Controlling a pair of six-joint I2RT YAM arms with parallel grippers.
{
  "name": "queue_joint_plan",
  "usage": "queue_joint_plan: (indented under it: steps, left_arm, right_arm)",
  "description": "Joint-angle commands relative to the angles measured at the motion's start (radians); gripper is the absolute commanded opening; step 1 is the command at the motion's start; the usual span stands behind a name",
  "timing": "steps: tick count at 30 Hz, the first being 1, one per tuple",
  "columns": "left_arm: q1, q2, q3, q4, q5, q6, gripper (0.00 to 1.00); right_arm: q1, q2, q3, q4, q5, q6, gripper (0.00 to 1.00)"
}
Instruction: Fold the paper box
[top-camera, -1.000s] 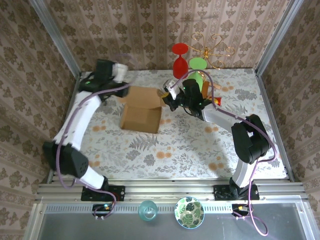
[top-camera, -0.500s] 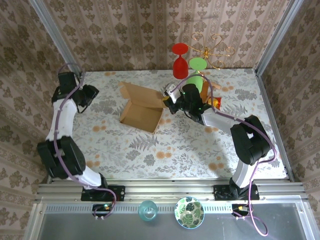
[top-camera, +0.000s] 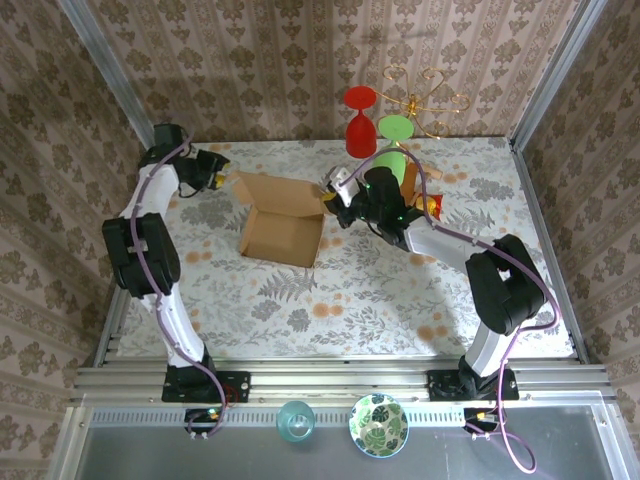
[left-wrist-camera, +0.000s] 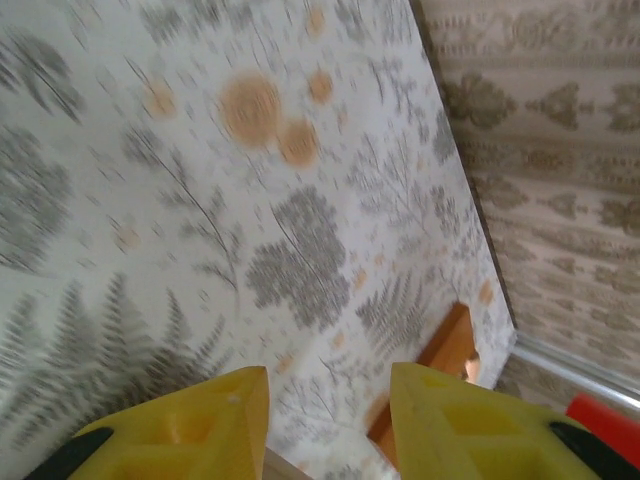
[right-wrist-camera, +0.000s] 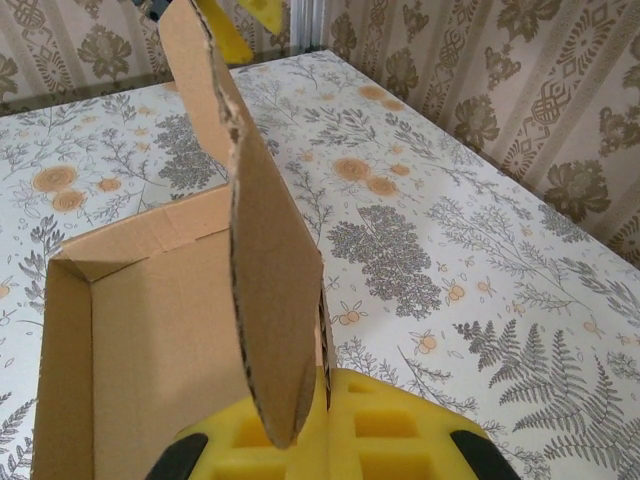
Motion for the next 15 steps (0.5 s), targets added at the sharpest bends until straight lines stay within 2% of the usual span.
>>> queue_joint_plan:
  steps: [1,6,10,15]
  left_arm:
    - [-0.025,-0.072,-0.081,0.072,0.039,-0.129,0.38]
    - [-0.017,-0.181,-0.296,0.238,0.021,-0.314,0.40]
    - [-0.011,-0.202,-0.343,0.265,0.040,-0.396,0.43]
    - [-0.016,-0.240,-0.429,0.377,0.041,-0.517,0.44]
  right_arm:
    - [0.011,0.024,0.030,0.017,0.039,-0.031,0.00]
    - [0.029,0.050,0.051,0.026,0.094,-0.064,0.00]
    - [0.049,0.066,0.055,0.045,0.160,-0.089,0.00]
    - [0.069,0.079,0.057,0.064,0.219,-0.101,0.00]
